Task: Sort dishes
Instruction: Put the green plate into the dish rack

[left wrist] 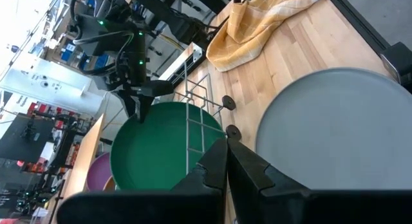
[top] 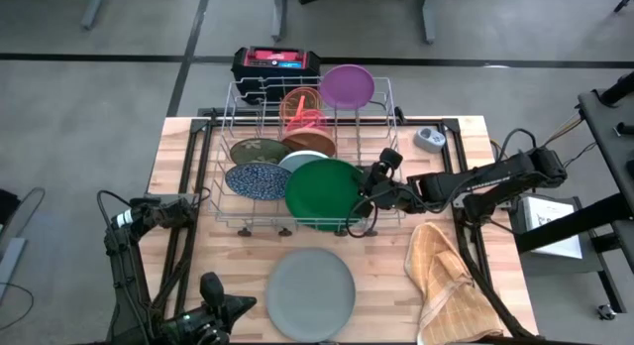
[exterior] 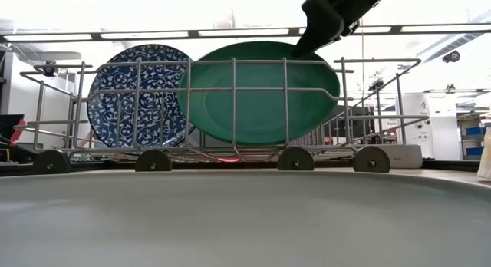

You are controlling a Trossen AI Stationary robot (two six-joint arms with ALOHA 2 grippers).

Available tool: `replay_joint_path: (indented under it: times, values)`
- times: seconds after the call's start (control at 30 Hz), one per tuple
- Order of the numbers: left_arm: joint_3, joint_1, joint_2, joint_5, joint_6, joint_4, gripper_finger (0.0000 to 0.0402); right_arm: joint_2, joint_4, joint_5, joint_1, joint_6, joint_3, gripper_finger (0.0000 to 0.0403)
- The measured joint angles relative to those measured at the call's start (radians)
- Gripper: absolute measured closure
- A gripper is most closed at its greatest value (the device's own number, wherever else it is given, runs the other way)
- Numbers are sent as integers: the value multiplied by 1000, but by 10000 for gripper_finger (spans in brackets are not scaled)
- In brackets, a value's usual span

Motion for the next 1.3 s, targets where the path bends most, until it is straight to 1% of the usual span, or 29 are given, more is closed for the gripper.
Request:
replay_joint_path:
  times: [0.27,0.53,0.77,1.13,1.3]
  values:
    - [0,0,0,-1,3,0,401,-1,-34,0,0,1,0,218]
    - [0,0,0,-1,4,0,401,-2,-87,0,1,50,1,181]
    - [0,0,0,-2,4,0,401,-2,-209,0,0,114,38,151]
    - [0,0,0,-2,4,0,401,-3,-408,-8,1,213,134,115]
    - [0,0,0,-2,4,0,401,-9,-524,-8,1,253,191,100]
